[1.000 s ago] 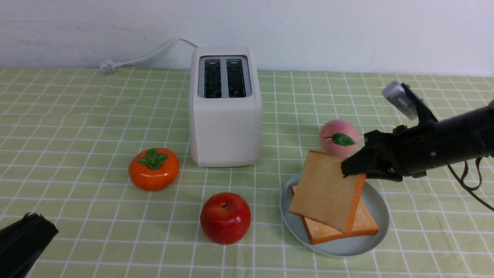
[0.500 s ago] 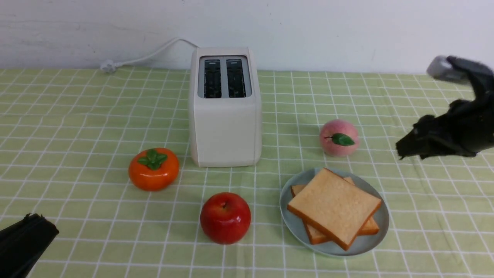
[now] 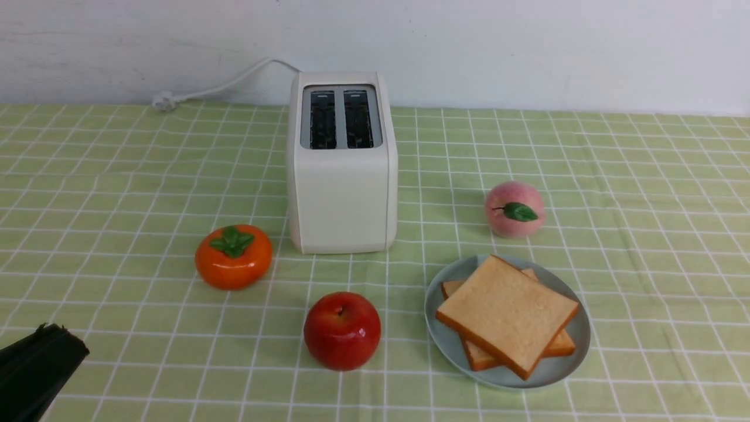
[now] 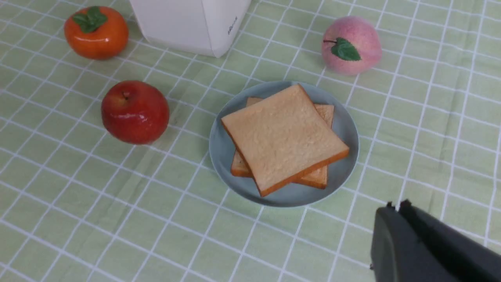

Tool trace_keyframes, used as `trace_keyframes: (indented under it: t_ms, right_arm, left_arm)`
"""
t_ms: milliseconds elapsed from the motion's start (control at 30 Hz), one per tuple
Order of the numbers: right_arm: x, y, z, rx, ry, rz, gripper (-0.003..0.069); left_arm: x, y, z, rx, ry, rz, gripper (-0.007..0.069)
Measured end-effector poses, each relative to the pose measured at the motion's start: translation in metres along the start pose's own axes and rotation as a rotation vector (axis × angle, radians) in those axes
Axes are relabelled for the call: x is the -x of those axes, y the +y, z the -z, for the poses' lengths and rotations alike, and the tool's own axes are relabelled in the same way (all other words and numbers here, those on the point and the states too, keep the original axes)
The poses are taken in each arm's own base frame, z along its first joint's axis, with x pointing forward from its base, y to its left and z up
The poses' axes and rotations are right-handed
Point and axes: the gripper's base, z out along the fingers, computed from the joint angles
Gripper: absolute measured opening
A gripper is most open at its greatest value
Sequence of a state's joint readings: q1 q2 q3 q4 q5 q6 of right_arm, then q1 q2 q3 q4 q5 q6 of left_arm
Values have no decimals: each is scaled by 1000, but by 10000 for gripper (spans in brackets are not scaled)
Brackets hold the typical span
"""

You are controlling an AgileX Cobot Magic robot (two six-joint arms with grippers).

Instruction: Take toasted bread from bread machine on green coffee tablecloth place on plate.

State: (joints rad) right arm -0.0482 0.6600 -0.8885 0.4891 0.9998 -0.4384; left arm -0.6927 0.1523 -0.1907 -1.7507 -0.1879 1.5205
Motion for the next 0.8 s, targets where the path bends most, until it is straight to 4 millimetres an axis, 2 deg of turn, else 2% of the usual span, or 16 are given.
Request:
trace_keyframes:
  t_ms: [167, 300, 533, 800]
  right_arm:
    - [-42, 15, 21, -24, -104, 13, -2]
    - [-60, 16, 20, -46, -165, -24, 0]
    - [-65, 6, 2, -56, -303, -45, 6]
    - [-79, 7, -13, 3, -270, -29, 21]
  left_arm:
    - [0, 0, 0, 0, 0, 0, 5]
    - [0, 0, 0, 1, 0, 0, 5]
    - [0, 0, 0, 1, 0, 0, 14]
    - [0, 0, 0, 1, 0, 0, 22]
